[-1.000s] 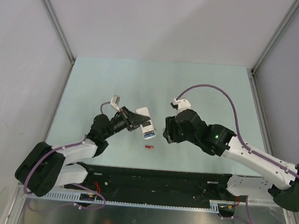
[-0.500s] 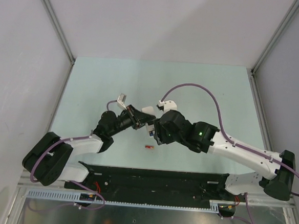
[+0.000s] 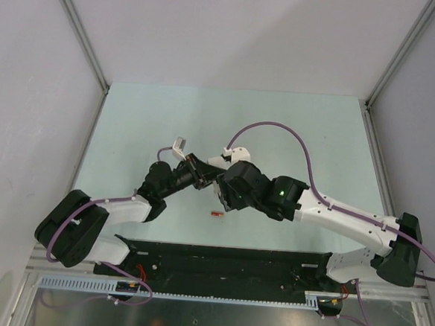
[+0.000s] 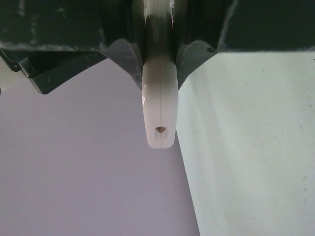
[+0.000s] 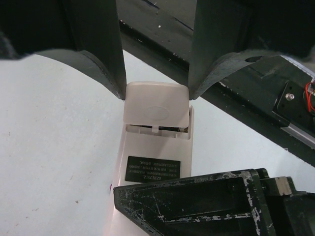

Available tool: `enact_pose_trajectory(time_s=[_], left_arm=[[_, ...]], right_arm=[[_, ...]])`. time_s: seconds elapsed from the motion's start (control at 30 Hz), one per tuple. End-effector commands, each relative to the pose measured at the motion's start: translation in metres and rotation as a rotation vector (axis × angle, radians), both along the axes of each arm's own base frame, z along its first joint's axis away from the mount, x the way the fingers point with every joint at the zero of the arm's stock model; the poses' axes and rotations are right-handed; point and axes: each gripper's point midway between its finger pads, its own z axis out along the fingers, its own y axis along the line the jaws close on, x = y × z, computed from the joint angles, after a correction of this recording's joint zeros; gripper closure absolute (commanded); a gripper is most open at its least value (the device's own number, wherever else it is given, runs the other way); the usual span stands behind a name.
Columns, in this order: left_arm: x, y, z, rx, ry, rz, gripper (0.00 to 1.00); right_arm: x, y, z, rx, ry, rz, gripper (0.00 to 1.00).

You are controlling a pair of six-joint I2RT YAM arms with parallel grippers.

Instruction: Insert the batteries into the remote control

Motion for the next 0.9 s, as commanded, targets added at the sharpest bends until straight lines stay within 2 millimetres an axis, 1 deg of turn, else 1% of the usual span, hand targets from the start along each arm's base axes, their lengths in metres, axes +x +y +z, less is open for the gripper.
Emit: enact_pose_trajectory(time_s=[0.0,0.27,0.47,0.87], left_arm=[[0.0018,-0.0067,0.0359,-0.073,-0.079,-0.019,1.0],[0.0006,-0.0078,0.0381,-0.078,-0.082,-0.025,1.0],[0.0002,-0.0094,0.0355,-0.074,-0.075,-0.028,1.0],[-0.0006,-0.0124,0.031,-0.068,-0.063,-0.036,1.0]], right_arm=[[0.0072,0.008,0.0155,0.024,-0.042,-0.01,0.64],[0.0087,0.0088,0.0123,0.012,-0.045,-0.009,0.64],[0.01,0.0096,0.0113,0.009,-0.046,-0.01,0.64],[0.0129,0.0093,0.0166,-0.007,-0.068,-0.011,0.64]])
